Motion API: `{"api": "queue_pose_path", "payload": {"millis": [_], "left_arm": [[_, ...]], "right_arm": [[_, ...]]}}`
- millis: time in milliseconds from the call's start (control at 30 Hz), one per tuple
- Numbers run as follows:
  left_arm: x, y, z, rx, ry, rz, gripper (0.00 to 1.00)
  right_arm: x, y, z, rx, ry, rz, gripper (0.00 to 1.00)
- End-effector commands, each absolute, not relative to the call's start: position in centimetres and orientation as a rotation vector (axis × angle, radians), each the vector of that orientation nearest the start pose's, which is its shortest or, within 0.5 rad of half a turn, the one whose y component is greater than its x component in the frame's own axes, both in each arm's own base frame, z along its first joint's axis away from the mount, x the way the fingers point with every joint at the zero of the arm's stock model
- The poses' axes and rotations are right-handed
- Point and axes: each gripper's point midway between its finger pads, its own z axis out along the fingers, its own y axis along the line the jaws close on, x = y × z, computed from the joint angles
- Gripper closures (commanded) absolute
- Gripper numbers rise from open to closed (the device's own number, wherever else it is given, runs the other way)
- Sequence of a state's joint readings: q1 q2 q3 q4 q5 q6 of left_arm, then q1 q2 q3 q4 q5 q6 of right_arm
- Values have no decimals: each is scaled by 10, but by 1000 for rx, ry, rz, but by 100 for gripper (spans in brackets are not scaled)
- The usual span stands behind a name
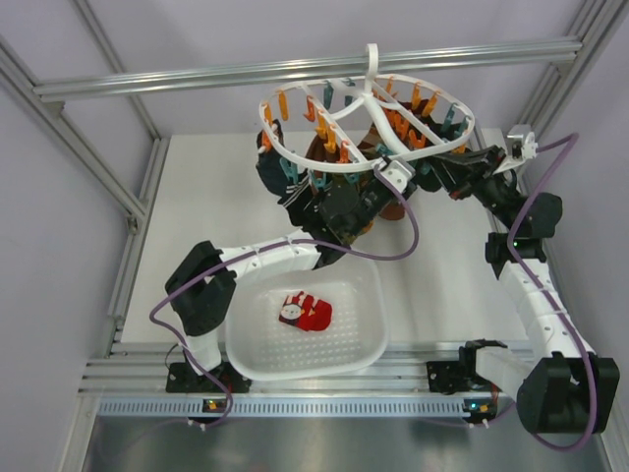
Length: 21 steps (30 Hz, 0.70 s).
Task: Clip the socks to the hanger
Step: Open the clamp at the hanger.
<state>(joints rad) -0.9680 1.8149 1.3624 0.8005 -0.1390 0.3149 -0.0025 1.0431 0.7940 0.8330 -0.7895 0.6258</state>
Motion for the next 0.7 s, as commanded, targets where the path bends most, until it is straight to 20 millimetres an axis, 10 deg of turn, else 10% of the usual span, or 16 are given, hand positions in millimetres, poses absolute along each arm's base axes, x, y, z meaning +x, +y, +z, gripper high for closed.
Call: {"api": "queue_pose_path", "payload": {"millis": [0, 667], "left_arm": [[354, -439, 407, 545, 987, -532, 45], [324, -450, 430, 577, 860, -717, 42]], "right_arm": [[299, 149, 430, -476, 1096, 962, 100], [296, 151, 428, -478, 1093, 997, 100]]}}
